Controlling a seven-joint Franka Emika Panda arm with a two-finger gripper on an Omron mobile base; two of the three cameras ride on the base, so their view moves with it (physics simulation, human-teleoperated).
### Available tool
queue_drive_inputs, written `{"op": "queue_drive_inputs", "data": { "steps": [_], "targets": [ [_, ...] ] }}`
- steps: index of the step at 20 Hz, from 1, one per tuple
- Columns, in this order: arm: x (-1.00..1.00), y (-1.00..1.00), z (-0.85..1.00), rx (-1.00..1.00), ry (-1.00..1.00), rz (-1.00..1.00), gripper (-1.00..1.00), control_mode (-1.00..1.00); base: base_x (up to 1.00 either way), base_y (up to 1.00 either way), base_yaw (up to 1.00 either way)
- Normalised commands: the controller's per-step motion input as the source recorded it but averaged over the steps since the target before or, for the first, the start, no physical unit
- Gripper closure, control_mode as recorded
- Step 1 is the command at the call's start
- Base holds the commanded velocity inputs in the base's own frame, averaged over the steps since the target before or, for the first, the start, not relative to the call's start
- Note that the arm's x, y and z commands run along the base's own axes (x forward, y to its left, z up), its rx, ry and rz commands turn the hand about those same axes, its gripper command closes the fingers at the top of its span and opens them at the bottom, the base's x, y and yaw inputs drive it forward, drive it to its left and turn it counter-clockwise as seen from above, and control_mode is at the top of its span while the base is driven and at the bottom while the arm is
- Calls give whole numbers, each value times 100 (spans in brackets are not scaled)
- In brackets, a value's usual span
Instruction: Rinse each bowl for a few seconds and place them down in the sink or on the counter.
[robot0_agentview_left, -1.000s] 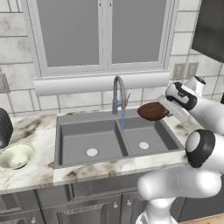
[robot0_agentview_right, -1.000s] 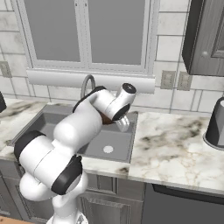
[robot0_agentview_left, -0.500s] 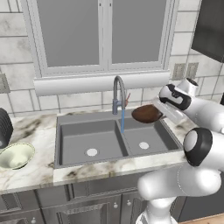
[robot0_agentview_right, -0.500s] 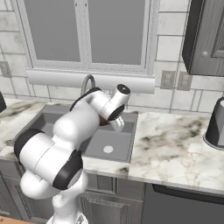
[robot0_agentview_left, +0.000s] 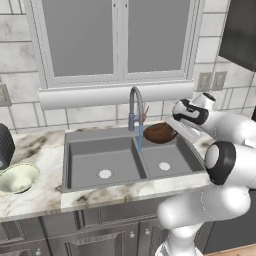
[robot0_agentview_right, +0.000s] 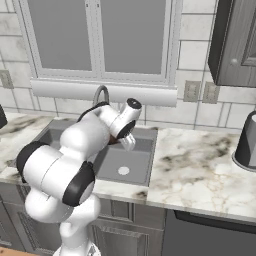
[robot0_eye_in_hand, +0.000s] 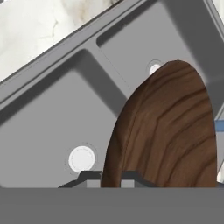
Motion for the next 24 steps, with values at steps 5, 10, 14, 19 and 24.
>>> {"op": "queue_drive_inputs", "data": {
  "steps": [5, 10, 14, 19, 24],
  "targets": [
    [34, 32, -20, 0, 0, 1, 100, -100, 0, 0, 0],
    [36, 15, -18, 1, -1, 1, 100, -100, 0, 0, 0],
    [34, 0, -14, 4, -1, 2, 100, -100, 0, 0, 0],
    [14, -15, 0, 4, 0, 4, 100, -100, 0, 0, 0],
    [0, -30, 9, 3, 0, 4, 100, -100, 0, 0, 0]
  ]
}}
